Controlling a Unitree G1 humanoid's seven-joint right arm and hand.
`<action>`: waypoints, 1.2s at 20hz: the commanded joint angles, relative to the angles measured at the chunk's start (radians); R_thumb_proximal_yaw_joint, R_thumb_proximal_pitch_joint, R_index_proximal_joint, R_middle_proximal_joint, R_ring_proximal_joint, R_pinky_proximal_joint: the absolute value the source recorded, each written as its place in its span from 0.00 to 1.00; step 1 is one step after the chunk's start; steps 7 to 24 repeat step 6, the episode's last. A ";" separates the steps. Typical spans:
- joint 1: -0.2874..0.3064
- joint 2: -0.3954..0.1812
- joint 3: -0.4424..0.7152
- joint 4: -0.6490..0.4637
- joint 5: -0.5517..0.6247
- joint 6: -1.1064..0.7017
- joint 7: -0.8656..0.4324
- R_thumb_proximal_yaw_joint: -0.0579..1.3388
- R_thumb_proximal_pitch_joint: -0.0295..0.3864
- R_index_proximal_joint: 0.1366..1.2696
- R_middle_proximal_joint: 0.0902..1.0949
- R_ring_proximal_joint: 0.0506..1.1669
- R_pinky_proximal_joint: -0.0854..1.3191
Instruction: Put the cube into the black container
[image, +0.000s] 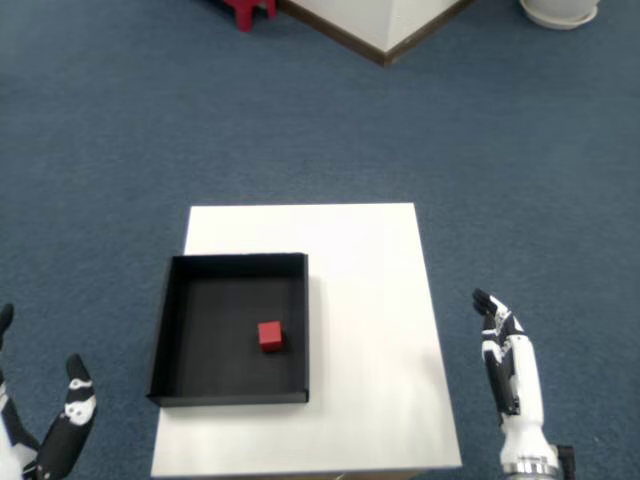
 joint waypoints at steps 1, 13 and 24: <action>-0.011 -0.005 -0.032 0.008 0.046 -0.107 0.024 0.04 0.84 0.16 0.19 0.21 0.10; 0.009 0.009 -0.048 0.022 0.068 -0.156 0.061 0.04 0.84 0.16 0.20 0.21 0.09; 0.009 0.009 -0.048 0.022 0.068 -0.156 0.061 0.04 0.84 0.16 0.20 0.21 0.09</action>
